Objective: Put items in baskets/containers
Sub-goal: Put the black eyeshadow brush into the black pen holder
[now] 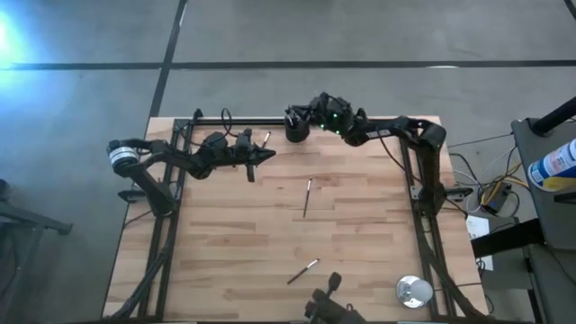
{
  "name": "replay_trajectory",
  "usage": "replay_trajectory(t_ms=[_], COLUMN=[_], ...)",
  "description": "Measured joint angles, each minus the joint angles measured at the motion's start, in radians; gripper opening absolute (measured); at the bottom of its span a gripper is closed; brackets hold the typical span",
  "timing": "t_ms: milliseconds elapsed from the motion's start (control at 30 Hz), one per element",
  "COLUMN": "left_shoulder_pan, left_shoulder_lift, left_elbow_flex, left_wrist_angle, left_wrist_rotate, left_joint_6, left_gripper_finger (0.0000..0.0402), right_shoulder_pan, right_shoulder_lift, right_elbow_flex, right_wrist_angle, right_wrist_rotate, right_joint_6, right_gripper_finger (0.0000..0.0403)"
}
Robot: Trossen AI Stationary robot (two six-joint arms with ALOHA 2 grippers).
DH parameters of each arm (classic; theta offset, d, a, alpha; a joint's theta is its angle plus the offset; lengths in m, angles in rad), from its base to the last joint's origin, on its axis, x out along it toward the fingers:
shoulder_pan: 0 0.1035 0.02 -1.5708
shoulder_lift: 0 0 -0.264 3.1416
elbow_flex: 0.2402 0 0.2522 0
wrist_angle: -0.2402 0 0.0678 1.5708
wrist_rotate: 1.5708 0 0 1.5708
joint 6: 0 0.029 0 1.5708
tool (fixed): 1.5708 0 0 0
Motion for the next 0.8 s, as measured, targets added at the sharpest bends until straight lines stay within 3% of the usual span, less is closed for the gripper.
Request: replay_trajectory(t_ms=[267, 633, 800], left_shoulder_pan=[0.0, 0.01, 0.027], left_shoulder_lift=[0.0, 0.0, 0.0], left_elbow_flex=[0.0, 0.01, 0.041], left_wrist_angle=[0.0, -0.058, -0.163], left_wrist_rotate=[-0.008, -0.065, -0.111], left_joint_6=[-0.011, -0.042, -0.048], left_gripper_finger=[0.0, 0.0, 0.0], right_shoulder_pan=[0.002, 0.005, 0.028], right_shoulder_lift=[-0.038, -0.064, -0.174], right_elbow_flex=[0.03, 0.112, 0.072], right_wrist_angle=[-0.181, -0.452, -0.494], right_wrist_rotate=[0.079, 0.072, 0.072], right_joint_6=[0.001, 0.039, -0.018], right_gripper_finger=[0.0013, 0.0087, 0.0068])
